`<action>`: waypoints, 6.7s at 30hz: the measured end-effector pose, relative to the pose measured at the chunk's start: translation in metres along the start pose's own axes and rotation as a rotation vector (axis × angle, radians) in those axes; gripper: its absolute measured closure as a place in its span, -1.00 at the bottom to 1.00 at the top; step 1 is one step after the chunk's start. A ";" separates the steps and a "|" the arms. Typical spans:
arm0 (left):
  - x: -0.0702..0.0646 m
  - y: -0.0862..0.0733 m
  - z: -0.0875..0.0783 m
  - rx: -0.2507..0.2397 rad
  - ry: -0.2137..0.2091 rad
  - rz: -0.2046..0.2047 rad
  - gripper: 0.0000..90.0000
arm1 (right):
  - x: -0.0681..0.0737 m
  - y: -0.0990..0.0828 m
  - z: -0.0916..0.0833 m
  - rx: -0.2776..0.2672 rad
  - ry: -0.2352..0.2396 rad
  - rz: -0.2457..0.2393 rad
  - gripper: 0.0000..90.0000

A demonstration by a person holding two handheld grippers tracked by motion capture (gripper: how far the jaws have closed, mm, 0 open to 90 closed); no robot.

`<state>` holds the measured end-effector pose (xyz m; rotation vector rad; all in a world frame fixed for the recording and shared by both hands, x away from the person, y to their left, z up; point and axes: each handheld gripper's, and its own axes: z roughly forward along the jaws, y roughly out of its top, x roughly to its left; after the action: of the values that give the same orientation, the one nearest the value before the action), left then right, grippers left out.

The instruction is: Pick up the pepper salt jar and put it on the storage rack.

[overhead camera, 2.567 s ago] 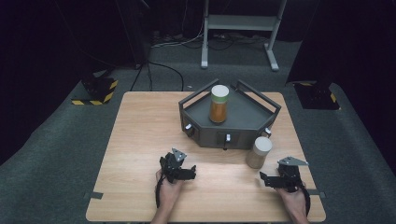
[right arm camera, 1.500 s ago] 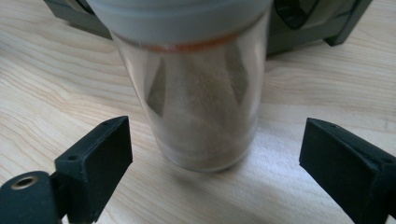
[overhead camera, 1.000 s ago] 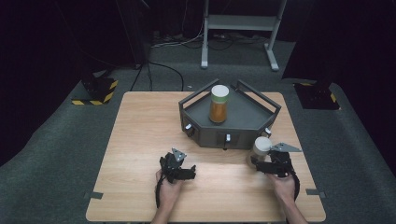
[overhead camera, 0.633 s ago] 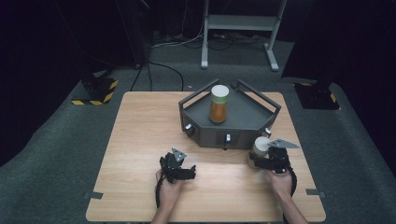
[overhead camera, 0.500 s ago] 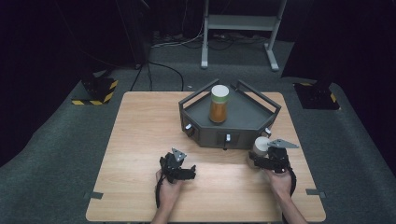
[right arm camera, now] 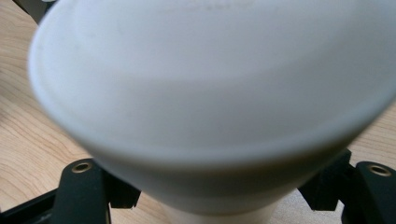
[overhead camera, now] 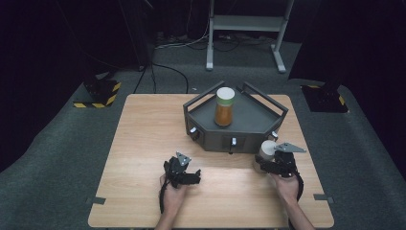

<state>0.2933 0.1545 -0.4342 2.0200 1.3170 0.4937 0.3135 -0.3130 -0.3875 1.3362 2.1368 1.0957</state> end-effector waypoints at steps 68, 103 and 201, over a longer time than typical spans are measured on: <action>0.000 0.000 0.000 -0.002 0.001 -0.002 -0.87 | -0.010 0.058 -0.045 0.025 0.049 -0.091 -0.29; -0.001 0.000 0.000 0.001 0.004 0.001 -0.87 | -0.014 0.142 -0.066 -0.016 0.110 -0.134 -0.29; -0.001 0.000 0.000 -0.001 0.006 0.001 -0.87 | 0.016 0.213 0.041 0.096 -0.048 -0.083 -0.30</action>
<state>0.2932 0.1531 -0.4341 2.0201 1.3198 0.5012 0.4558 -0.2315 -0.2448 1.2894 2.2136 0.9308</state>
